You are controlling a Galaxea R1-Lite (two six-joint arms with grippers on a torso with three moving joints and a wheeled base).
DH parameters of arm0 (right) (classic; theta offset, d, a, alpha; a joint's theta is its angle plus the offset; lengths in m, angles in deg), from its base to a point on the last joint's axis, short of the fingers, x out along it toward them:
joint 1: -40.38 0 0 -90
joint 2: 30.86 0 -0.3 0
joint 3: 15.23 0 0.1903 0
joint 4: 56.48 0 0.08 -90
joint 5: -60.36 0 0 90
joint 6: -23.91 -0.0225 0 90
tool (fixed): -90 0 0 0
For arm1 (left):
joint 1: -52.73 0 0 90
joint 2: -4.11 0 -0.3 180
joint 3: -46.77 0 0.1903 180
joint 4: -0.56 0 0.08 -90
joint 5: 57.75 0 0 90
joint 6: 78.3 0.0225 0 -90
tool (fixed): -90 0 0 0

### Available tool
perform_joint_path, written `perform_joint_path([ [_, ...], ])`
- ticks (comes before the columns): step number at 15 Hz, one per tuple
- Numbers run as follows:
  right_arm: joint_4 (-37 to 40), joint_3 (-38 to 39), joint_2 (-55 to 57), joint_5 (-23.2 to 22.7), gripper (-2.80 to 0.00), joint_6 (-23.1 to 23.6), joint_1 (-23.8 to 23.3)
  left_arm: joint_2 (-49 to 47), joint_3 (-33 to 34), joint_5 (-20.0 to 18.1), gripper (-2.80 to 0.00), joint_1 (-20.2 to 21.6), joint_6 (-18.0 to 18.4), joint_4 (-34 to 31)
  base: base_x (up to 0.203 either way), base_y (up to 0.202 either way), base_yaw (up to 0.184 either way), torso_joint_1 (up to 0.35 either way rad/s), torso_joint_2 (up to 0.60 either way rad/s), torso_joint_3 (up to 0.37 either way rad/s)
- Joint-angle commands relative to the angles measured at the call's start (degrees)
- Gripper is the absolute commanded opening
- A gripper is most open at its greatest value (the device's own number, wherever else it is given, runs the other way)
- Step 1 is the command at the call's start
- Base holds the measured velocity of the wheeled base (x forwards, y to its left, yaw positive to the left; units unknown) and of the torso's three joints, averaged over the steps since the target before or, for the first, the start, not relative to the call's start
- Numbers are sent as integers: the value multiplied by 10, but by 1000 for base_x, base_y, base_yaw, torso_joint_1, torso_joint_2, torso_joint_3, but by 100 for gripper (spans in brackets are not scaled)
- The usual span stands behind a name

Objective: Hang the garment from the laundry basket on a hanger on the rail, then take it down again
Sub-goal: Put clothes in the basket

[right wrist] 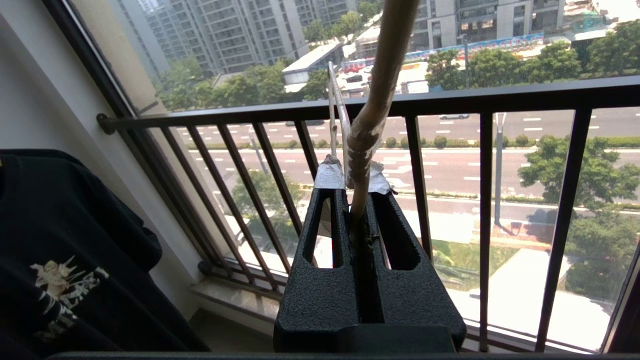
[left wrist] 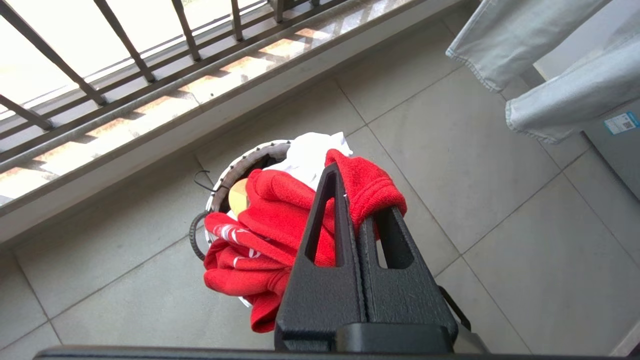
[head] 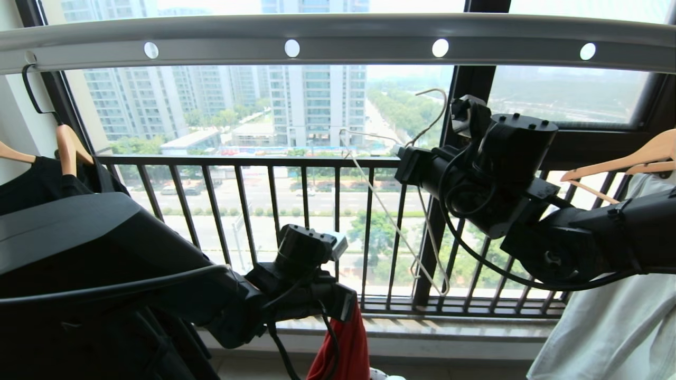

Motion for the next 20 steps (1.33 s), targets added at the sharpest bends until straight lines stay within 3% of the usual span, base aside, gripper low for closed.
perform_joint_path([
  [1, -4, 2, 17, 0, -280, 12, -13, 6, 0, 0, -280, 0, -1, 2, 0, 0, 0, 0, 0, 0],
  [3, -4, 6, 32, 0, -280, 30, -18, 0, 0, 9, -280, 0, 1, 3, 0, 0, 0, 0, 0, 0],
  [5, -7, 10, 54, 1, -280, 61, -23, -21, -8, 42, -280, 0, 4, 8, 0, 0, 0, 0, 0, 0],
  [9, -38, 19, 64, 1, -280, 102, -36, -77, -11, 104, -280, 1, 36, 87, 0, 0, 0, 0, 0, 0],
  [14, -38, 37, 37, 0, -280, 147, -56, -113, -43, 114, -280, 4, 75, 114, 0, 0, 0, 0, 0, 0],
  [17, -38, 37, 25, 1, -280, 148, -62, -145, -104, 126, -280, 3, 137, 109, 0, 0, 0, 0, 0, 0],
  [20, -38, 39, 20, 1, -280, 155, -62, -166, -112, 129, -280, 4, 144, 110, 0, 0, 0, 0, 0, 0],
])
